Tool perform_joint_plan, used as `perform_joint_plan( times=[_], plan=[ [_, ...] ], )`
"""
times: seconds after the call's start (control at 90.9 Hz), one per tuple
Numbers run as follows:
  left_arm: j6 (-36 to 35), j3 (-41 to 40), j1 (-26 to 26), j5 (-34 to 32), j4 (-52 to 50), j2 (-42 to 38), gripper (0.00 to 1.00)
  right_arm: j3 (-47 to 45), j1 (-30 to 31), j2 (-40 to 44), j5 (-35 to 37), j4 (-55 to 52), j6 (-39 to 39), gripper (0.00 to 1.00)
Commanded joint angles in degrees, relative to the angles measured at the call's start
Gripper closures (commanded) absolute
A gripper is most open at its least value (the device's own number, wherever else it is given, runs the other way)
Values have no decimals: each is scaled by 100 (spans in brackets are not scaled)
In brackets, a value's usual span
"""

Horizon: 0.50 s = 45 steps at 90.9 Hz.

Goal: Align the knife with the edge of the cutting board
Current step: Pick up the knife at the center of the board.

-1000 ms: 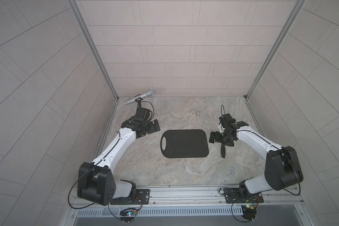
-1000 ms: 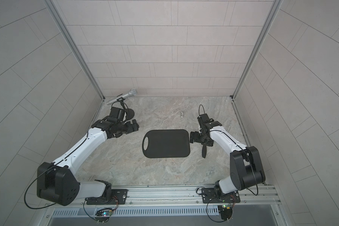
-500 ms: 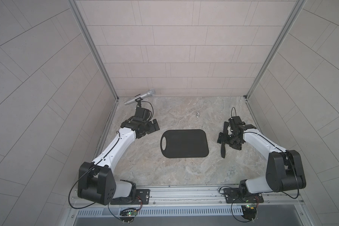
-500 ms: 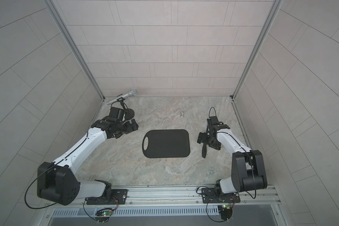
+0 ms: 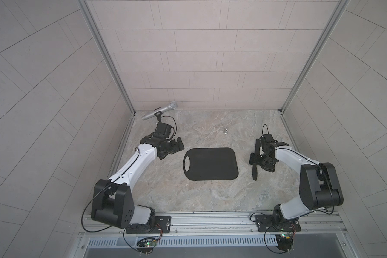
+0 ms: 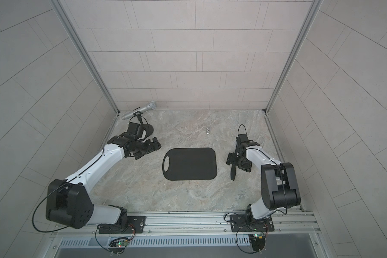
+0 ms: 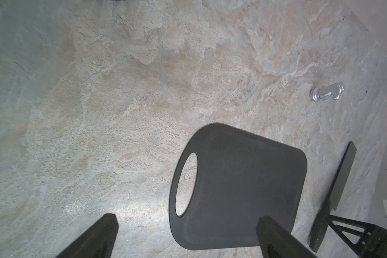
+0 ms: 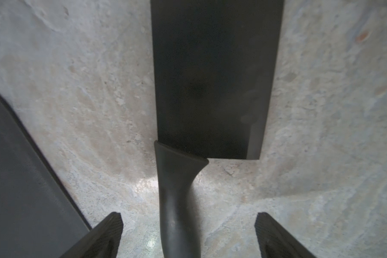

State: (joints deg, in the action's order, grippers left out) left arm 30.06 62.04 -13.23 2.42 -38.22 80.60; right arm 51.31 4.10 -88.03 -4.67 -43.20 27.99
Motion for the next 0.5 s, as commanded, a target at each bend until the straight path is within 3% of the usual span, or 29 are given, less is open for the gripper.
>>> perform_joint_plan(
  times=[0.0,0.484],
  plan=[
    [16,99,34,297,-64,70,0,-57,-52,-90,139,46,82,10],
    [28,86,31,622,-9,107,0,5,-352,-545,-257,237,58,33]
  ],
)
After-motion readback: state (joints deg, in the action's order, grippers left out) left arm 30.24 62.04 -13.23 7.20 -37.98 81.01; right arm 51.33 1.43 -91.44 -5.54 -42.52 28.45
